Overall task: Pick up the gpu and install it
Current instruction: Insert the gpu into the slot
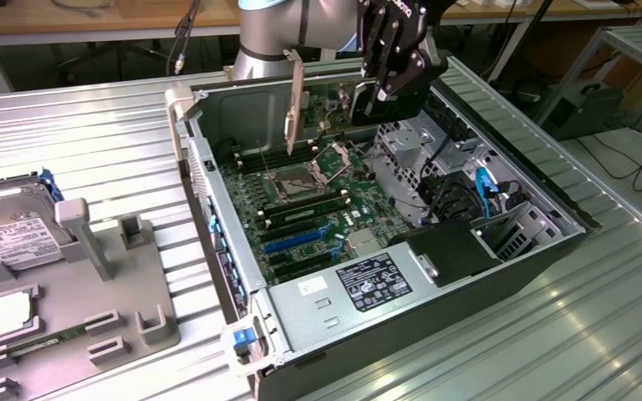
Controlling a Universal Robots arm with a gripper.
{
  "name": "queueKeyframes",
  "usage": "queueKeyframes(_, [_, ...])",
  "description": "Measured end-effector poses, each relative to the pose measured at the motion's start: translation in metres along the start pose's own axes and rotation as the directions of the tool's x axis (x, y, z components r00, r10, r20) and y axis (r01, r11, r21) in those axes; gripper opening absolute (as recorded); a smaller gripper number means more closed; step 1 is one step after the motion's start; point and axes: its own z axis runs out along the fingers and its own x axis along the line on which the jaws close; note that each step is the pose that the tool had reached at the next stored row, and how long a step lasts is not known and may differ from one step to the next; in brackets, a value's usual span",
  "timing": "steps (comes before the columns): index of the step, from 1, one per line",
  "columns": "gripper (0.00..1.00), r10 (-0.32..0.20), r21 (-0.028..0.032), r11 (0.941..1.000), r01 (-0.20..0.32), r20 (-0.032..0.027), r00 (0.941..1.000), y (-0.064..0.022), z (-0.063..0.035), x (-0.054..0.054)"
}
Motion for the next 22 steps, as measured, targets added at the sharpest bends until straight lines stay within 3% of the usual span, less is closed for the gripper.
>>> queueKeyframes(22, [0.29,-0.046,-0.0014,0.9989,0.046,-0.0023,0.9989,-0.0009,0.0058,-0.0003])
